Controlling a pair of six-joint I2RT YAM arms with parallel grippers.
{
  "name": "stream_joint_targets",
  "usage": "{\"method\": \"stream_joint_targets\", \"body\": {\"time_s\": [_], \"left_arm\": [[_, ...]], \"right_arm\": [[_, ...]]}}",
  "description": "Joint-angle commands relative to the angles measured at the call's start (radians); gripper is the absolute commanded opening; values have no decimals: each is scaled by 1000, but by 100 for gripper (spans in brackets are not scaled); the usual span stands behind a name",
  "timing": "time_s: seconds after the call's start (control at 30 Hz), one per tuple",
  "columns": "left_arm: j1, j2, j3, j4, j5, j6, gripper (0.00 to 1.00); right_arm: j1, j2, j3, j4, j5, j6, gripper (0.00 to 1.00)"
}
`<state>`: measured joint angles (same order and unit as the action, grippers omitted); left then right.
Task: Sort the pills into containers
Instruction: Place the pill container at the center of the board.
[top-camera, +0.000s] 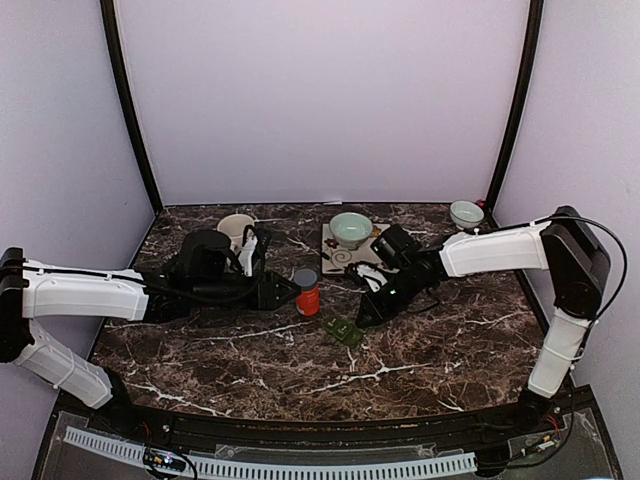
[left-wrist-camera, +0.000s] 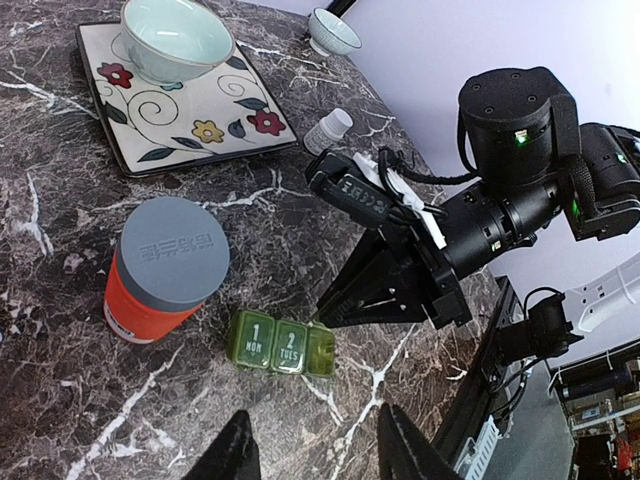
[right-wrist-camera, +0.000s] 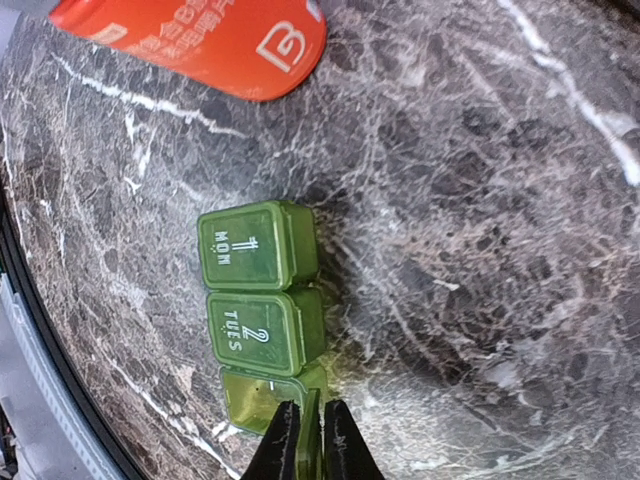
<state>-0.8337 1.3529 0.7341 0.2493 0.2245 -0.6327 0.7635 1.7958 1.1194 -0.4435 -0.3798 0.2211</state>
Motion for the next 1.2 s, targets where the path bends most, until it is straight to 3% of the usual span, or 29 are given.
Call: {"method": "stream_joint_targets", "body": {"time_s": [0.0,0.23,0.47,0.77,1.0,1.17], "left_arm": [[5,-5,-10,25,7,2,42],[5,-5,-19,32,7,-2,42],[5,-11,-28,33,0,-5,42],[8,-37,-35,20,-42,-1,45],[13,-108,-39,-21,-122,34,50],[16,-185,-81,-3,-236,35,56]], "right_arm": [[-6,-18,26,-35,51,-33,12],[-5,-3,26,-38,53,-34,17],[-4,-29,27,-28,64,-24,38],[33,-90,72,-62,148,-21,45],[89,-167,99,-75,311,-17,52],[158,-278,92,-5,589,-50,53]]}}
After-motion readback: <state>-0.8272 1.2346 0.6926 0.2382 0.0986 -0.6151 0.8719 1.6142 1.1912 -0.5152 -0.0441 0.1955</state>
